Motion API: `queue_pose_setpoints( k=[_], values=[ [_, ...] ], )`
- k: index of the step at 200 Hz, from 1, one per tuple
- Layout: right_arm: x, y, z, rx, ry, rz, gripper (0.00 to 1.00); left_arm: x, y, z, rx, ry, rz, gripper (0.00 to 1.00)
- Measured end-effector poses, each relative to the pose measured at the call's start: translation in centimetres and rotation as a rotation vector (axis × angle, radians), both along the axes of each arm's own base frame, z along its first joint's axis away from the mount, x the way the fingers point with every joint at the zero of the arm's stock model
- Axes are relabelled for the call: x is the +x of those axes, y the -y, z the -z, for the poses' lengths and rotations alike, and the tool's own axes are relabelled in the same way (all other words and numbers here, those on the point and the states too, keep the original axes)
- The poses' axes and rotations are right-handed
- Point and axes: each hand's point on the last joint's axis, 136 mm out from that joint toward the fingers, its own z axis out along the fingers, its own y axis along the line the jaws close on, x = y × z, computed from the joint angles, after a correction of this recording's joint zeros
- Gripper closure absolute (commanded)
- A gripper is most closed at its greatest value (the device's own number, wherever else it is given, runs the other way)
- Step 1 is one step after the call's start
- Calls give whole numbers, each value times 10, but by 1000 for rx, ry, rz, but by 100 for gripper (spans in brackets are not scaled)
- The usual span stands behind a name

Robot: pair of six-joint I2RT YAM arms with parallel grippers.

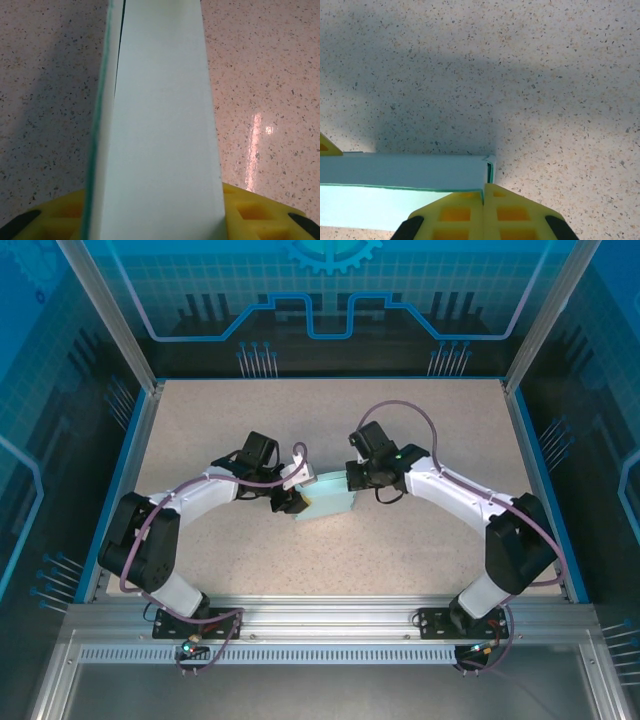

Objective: Fold the paper box

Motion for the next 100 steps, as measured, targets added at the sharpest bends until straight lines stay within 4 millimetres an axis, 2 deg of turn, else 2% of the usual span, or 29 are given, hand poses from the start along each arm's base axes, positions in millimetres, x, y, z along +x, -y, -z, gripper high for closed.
queue_pose_setpoints(
  k=[100],
  values=[
    [-3, 2, 1, 3, 17, 14, 100, 2, 1, 0, 7, 5, -1, 59]
  ],
)
